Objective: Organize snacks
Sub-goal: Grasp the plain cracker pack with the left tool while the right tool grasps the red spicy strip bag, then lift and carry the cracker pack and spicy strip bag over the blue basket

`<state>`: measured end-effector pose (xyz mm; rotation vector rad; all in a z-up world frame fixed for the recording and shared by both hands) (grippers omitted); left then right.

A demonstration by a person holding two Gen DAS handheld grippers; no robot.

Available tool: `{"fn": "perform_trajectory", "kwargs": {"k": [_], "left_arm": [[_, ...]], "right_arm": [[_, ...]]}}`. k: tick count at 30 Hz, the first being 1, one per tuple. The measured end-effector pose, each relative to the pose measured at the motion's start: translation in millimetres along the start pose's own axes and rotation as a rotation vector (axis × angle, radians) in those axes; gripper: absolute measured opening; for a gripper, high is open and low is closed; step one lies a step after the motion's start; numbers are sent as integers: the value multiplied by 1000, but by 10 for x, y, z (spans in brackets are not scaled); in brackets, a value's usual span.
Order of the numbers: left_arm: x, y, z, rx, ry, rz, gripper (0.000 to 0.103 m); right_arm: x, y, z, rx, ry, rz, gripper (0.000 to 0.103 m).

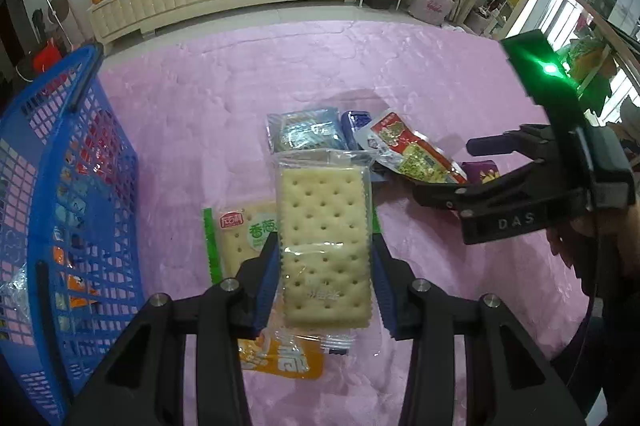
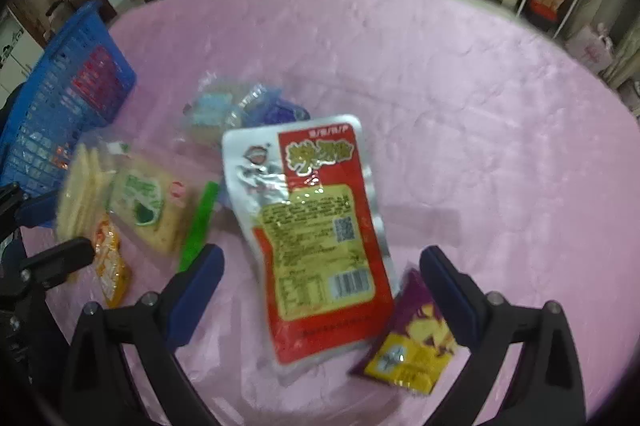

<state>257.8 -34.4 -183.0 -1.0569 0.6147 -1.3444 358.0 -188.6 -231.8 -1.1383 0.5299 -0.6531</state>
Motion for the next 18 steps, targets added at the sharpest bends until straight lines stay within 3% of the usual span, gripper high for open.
{"fn": "perform_trajectory", "kwargs": {"k": [7,11,14,18], "left_arm": [[-93,125,-16,-28,-17,4,40],[-158,123,-34,-56,-51,-38,40],[-157,135,-33,-55,-61,-37,40],[-136,97,-41,-51,-54,-43,40]], "right_arm": [[-5,241,131,-26,-60,17,99],[-151,270,133,-40,-144,-47,84],[-266,249,111,-45,-178,-65,65],[-311,208,-1,-63,-194,-49,58]]}}
Point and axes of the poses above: each gripper's, at about its wrist camera, not at the fingertips, and y roughly the way its jaws point, x to its right, z to its top, the point moved 2 cm from there along y, roughly the way its jaws point, and after that the axes turned 11 degrees about -y, right-handed, at the moved point
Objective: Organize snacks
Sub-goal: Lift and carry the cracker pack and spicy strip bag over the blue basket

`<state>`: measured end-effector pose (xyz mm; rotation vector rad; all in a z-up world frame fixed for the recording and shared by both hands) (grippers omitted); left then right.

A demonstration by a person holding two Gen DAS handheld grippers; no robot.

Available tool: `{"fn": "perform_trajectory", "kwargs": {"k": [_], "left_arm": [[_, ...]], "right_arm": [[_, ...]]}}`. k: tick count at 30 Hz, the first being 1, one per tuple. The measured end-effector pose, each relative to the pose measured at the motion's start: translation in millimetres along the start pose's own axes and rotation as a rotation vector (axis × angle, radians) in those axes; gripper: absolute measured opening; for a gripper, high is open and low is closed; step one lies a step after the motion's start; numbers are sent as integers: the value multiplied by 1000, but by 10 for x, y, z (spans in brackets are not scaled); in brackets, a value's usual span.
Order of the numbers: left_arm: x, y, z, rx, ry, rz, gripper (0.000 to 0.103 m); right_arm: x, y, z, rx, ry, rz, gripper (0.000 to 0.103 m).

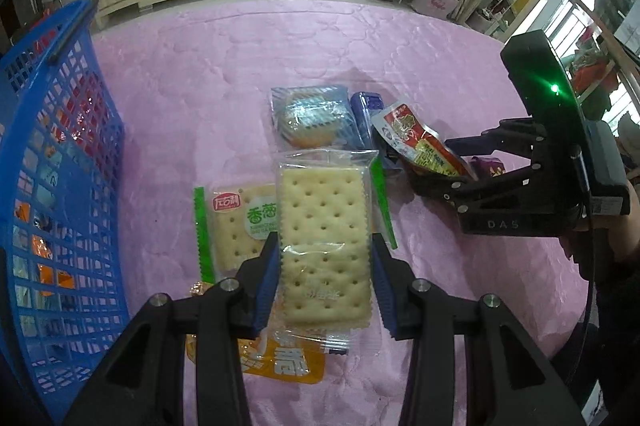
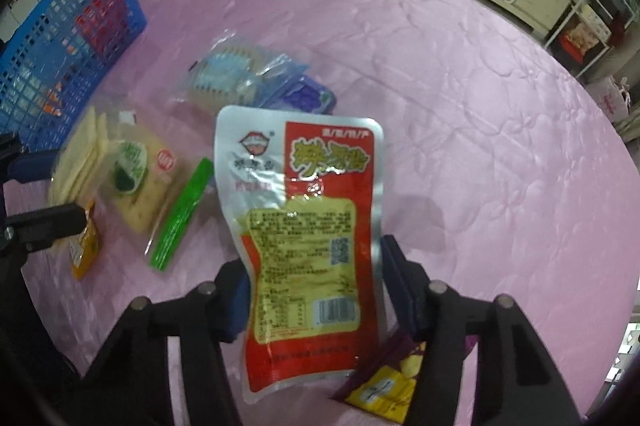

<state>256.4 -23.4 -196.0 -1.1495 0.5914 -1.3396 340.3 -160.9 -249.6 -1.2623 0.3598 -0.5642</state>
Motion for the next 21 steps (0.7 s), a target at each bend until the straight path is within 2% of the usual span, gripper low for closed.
{"fn": "perform_trajectory", "kwargs": {"k": [3,8,11,15,16,17,19,21], "left_arm": [[-9,-15,-12,0,-1,2,40],[-41,-31,-62,-3,-13,4,40],[-56,-49,-98,-3,-13,5,40],[-46,-90,-108,1,-9,-4,40],[-39,-121,-107,6,-4,-6,40],[-33,-160,-114,11,0,-7,40],[-24,-241,-143,15,2,-13,40],[-18,-326,-179,26,1,-16,40]], "right_arm": [[-76,-43,-7,1,-21,-20,47],[-103,-107,-98,17,0,21,46],[-139,-149,-107,16,-12,2,44],[-113,-213,-155,57,50,34,41],[-105,-262,-185,75,76,39,40],[-128,-351,-232,101,87,33,25],[-156,-490,-277,109,121,53,26],[-213,-588,-309,100,119,32,26]]}}
Point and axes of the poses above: each gripper's, at about its wrist camera, not at the fingertips, and y roughly the way its jaws point, x to its right, z to its top, the point moved 2 cm from there along y, roughly the way its jaws point, and after that the axes turned 11 degrees about -y, right-handed, at the moved point
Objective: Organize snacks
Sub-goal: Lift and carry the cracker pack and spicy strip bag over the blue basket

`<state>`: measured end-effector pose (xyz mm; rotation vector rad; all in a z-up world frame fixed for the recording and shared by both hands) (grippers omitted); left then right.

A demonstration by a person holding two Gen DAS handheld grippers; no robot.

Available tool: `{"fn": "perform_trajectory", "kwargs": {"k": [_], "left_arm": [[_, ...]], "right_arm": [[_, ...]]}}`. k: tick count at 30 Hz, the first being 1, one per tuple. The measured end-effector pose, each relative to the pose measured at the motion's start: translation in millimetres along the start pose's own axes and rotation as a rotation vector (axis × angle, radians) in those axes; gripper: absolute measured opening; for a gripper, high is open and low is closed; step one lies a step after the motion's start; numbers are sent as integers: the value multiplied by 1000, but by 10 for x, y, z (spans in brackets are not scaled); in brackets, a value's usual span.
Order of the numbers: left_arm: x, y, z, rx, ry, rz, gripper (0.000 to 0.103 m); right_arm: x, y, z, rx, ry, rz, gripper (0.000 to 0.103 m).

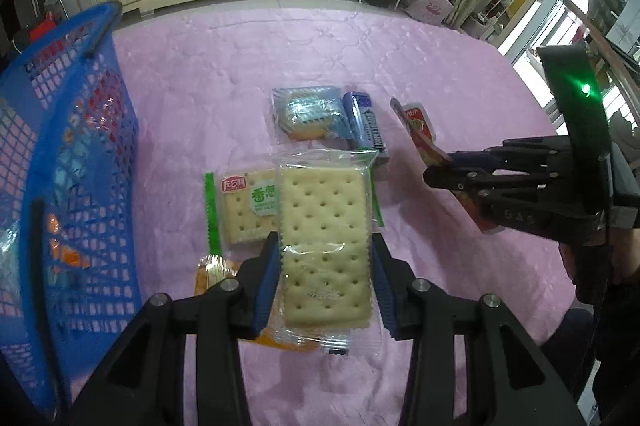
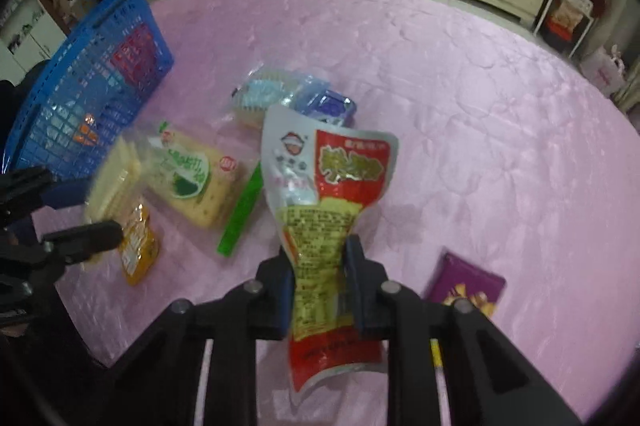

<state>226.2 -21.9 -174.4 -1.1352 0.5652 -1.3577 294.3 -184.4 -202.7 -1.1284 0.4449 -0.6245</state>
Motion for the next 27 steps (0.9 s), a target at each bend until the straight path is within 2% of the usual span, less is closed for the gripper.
{"fn": "perform_trajectory", "kwargs": {"k": [6,11,14,21,27], "left_arm": [[46,-480,-99,65,15,-16,40],[-4,-913,-162,117,1,-39,40],[-37,-1156,-215,164,14,-25,40],[-253,-1561,-205,227,12,-35,40],[-578,-1876,-153,270,8,-23,40]], "right_arm": [[-249,-452,-70,53,-1,-11,26],[-477,-882,-85,107,-24,-57,26],[-653,-1150,-57,148,-47,-79,26],[-931,-1430,239,232,-67,-97,27],[-1308,-1461,586,273,-129,-96,27]]}}
Point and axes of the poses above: each gripper's, at about its wrist camera, not at the fingertips, and y roughly the way its jaws point, x to its right, z to its top, the point moved 2 cm from there along y, roughly the way its jaws point, and after that the axes turned 11 degrees about -y, right-handed, at the moved point
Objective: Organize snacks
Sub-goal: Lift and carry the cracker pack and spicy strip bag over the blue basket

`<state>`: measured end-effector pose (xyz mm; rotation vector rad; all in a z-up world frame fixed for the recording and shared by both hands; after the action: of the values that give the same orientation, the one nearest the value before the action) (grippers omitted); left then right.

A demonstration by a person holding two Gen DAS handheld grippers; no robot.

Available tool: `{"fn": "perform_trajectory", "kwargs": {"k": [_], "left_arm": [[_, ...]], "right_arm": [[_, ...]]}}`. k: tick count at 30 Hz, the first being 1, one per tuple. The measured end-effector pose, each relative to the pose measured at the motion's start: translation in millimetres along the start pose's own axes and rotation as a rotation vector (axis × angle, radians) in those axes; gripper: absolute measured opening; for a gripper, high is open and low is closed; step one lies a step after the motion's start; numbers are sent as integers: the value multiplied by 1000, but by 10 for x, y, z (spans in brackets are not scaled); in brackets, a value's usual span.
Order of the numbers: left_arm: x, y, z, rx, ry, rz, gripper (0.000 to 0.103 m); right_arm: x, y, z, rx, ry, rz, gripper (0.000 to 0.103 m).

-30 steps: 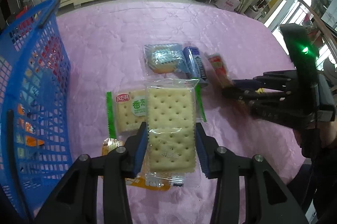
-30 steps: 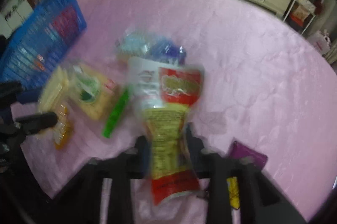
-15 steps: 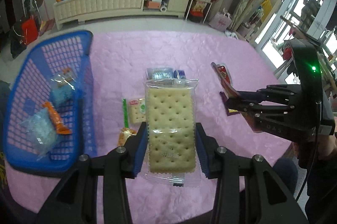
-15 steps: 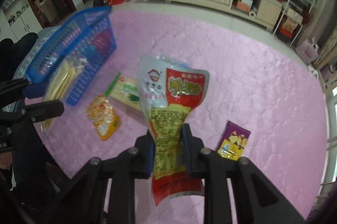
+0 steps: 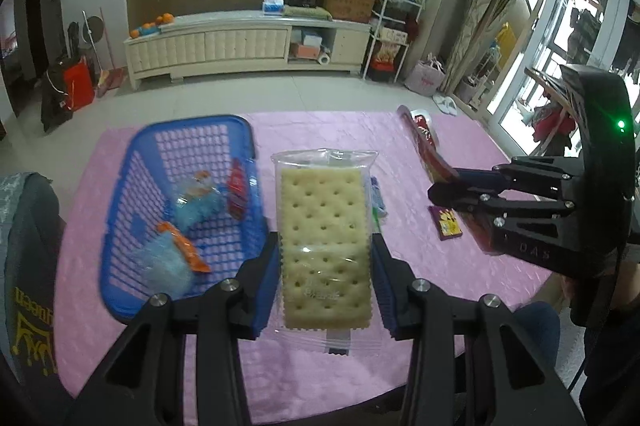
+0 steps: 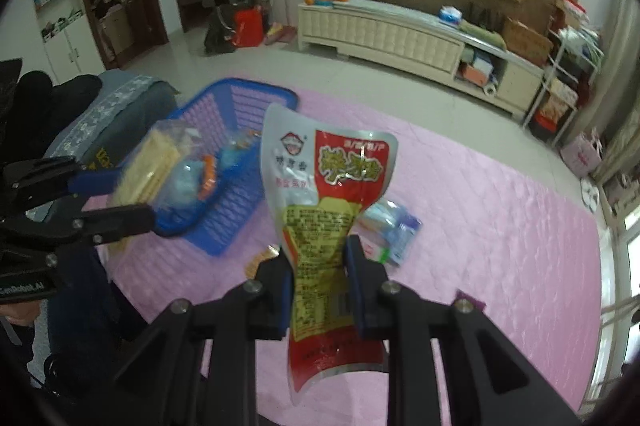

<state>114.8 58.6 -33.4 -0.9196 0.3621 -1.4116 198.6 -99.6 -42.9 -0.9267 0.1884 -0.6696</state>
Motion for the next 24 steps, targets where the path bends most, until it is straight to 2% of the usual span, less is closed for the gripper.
{"fn": "perform_trajectory", "kwargs": {"k": [4,10,17,21,24], "left_arm": [[-335,-154,105,32,-11,26,40],[-875,-239,195,20,-41,88,40],[-1343,-143,315,-35,-117,99,40],[-1427,-37,330,-75,-108,111,40],[-1448,41,312,-123,-107,90,40]], "right_arm": [[-284,26,297,13,-61,-1,27],[-523,221,687,21,-149,4,27],[-732,594,1021,-13,-255,34,27],[-800,834,1131,-43,-312,50,27],[-831,1064,1193,-70,-352,68,28]]}}
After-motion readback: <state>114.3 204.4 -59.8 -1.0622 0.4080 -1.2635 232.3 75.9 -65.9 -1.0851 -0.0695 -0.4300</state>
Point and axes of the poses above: each gripper's, at about its wrist camera, not at the fingertips, and y roughly the way its jaws point, x to its right, z to its top, the point moved 2 cm from there along y, roughly the way its jaws point, and after that the axes turned 11 degrees about -y, right-handed, at the moved point
